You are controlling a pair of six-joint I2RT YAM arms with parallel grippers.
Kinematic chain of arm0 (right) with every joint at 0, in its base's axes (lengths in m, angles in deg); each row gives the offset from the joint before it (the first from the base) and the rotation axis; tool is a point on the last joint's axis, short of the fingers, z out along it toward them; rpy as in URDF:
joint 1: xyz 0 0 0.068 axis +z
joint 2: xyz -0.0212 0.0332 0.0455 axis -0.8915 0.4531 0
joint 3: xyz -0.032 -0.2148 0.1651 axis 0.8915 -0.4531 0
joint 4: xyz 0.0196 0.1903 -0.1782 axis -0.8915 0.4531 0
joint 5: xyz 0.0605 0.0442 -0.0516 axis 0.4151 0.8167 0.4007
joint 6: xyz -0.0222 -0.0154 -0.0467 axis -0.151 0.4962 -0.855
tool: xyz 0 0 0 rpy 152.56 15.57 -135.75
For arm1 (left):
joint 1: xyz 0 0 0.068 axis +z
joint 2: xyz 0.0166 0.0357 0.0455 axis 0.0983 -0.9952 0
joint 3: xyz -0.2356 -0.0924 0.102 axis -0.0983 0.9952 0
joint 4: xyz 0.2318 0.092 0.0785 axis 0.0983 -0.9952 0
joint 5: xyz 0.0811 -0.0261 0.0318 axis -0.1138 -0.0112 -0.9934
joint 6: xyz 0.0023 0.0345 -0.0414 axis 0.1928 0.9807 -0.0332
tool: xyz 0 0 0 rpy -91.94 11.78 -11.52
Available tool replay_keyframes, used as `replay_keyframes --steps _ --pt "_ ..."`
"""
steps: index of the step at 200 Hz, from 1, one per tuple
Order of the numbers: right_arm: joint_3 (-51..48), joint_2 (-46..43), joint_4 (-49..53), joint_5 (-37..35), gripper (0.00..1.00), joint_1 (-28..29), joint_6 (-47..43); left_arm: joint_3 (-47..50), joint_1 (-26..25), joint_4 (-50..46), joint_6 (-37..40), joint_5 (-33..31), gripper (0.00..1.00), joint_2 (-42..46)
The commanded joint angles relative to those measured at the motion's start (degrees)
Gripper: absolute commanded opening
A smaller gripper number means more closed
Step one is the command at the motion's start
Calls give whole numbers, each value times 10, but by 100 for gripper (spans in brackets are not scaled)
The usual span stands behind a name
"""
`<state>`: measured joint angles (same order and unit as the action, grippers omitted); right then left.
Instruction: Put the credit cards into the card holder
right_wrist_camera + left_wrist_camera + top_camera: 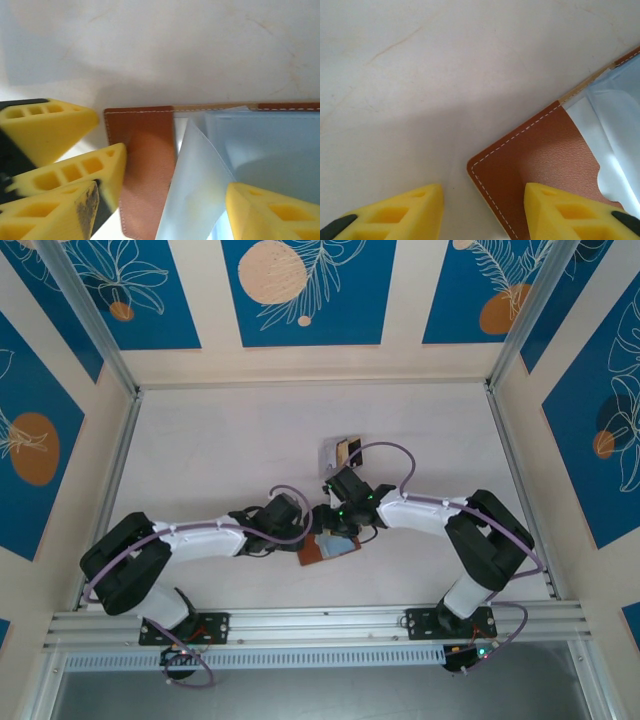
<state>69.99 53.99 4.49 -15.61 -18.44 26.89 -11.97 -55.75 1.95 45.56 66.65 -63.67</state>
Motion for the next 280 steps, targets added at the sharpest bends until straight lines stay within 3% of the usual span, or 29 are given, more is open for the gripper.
replay_keyframes --steps 1,35,95,191,280 --pt "7 -24 -39 46 71 10 11 4 -3 22 4 37 44 -21" --pt "16 -10 -47 64 72 13 13 14 -3 53 6 46 43 -37" --pt "21 17 -89 83 72 16 25 15 3 39 6 11 56 -23" --pt "44 60 -113 63 71 21 37 0 11 95 24 43 67 -62" --pt "77 77 -114 71 72 15 41 49 27 55 52 61 82 51"
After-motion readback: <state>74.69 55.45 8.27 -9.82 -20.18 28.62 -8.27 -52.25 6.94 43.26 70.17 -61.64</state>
